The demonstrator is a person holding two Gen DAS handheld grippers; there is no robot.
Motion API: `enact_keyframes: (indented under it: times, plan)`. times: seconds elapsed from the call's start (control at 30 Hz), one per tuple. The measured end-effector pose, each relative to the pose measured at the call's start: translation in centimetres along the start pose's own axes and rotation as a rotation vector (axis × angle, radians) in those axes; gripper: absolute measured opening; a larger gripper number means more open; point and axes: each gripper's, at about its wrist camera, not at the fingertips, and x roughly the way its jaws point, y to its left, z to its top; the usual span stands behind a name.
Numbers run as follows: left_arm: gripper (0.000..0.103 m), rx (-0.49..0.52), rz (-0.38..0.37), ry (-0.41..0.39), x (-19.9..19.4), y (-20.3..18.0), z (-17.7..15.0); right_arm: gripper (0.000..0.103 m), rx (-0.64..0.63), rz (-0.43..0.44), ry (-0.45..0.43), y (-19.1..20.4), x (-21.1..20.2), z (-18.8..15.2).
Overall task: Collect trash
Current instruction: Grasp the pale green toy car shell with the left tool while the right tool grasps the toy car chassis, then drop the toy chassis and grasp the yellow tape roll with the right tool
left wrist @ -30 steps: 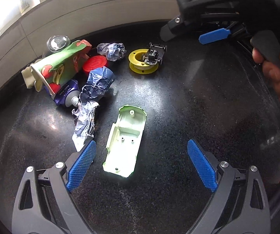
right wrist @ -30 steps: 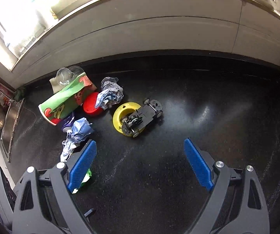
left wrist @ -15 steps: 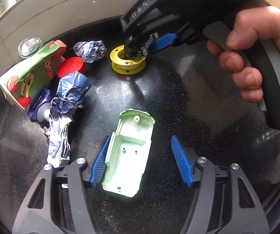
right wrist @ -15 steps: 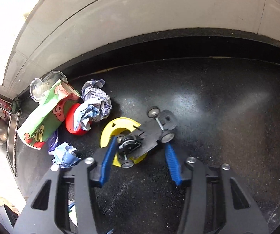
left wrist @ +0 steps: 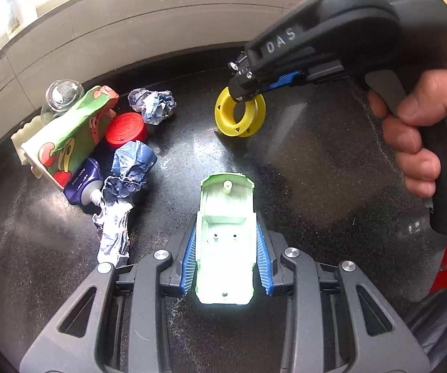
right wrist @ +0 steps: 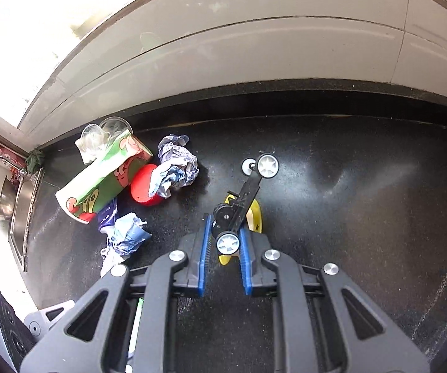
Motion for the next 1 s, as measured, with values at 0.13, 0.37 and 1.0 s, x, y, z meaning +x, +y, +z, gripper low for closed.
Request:
enact_keyframes:
  times: [0.13, 0.37, 1.0]
  plan:
    - [0.033, -0.005, 0.021, -0.012, -2.0, 0.1, -1.0, 0.017, 0.015, -0.003, 0.018, -1.7, -0.9, -1.6]
    - [0.033, -0.011, 0.062, -0.039, -4.8, -1.2, -3.0, 0.018, 0.035, -0.043, 0.000, -3.2, -2.5, -3.0]
    - [0.033, -0.131, 0.146, -0.073, -8.8, -1.5, -6.3, 0.005, -0.045, -0.136, -0.044, -4.4, -5.7, -5.9]
